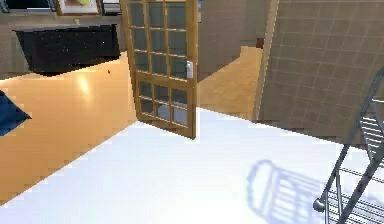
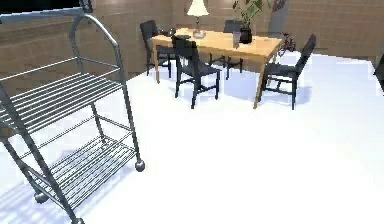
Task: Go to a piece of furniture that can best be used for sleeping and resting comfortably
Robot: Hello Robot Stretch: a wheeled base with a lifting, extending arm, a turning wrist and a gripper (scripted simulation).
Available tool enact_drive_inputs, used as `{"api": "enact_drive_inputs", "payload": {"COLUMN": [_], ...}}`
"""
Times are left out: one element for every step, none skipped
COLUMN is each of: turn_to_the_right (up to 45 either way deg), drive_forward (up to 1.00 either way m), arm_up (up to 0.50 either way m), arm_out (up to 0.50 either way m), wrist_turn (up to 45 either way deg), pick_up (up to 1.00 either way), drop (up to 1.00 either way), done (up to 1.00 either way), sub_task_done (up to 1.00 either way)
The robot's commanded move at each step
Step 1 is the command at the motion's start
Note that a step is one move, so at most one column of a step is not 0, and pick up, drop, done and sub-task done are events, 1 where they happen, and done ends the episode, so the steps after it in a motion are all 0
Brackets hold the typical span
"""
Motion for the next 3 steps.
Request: {"api": "enact_drive_inputs", "payload": {"turn_to_the_right": [-6.0, 0.0, -45.0], "drive_forward": [0.0, 0.95, 0.0], "arm_up": [0.0, 0.0, 0.0], "arm_out": [0.0, 0.0, 0.0], "wrist_turn": [0.0, 0.0, 0.0], "pick_up": [0.0, 0.0, 0.0], "drop": [0.0, 0.0, 0.0], "done": [0.0, 0.0, 0.0], "sub_task_done": [0.0, 0.0, 0.0]}}
